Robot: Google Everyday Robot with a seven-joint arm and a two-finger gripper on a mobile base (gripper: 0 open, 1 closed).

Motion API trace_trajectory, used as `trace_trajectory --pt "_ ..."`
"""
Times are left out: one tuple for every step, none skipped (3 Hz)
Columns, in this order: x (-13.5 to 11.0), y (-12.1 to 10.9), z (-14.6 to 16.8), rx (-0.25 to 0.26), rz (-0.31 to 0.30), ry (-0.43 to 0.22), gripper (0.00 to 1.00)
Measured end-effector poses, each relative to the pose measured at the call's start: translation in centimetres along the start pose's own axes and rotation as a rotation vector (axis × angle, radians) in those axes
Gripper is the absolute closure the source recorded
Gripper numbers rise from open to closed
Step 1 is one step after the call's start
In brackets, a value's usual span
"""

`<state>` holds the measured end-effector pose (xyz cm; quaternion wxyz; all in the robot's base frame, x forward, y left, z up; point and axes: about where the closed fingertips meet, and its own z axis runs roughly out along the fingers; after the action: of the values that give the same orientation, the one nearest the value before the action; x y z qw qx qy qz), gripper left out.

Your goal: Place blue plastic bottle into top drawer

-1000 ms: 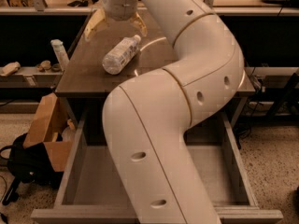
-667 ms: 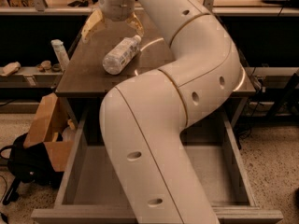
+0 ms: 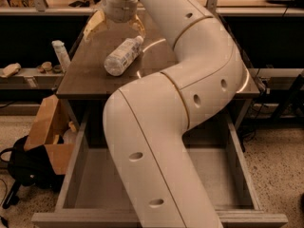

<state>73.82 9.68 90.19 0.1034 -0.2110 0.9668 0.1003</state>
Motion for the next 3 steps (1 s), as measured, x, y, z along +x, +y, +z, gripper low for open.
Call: trace_trajectory --pt "0.0 -1.4 0.7 -0.002 0.048 0.002 0.00" --pt "0.7 -3.6 1.9 -0.007 0.125 0.027 0.00" --pt "1.4 -5.6 3.8 -0.010 0.203 0.059 0.00"
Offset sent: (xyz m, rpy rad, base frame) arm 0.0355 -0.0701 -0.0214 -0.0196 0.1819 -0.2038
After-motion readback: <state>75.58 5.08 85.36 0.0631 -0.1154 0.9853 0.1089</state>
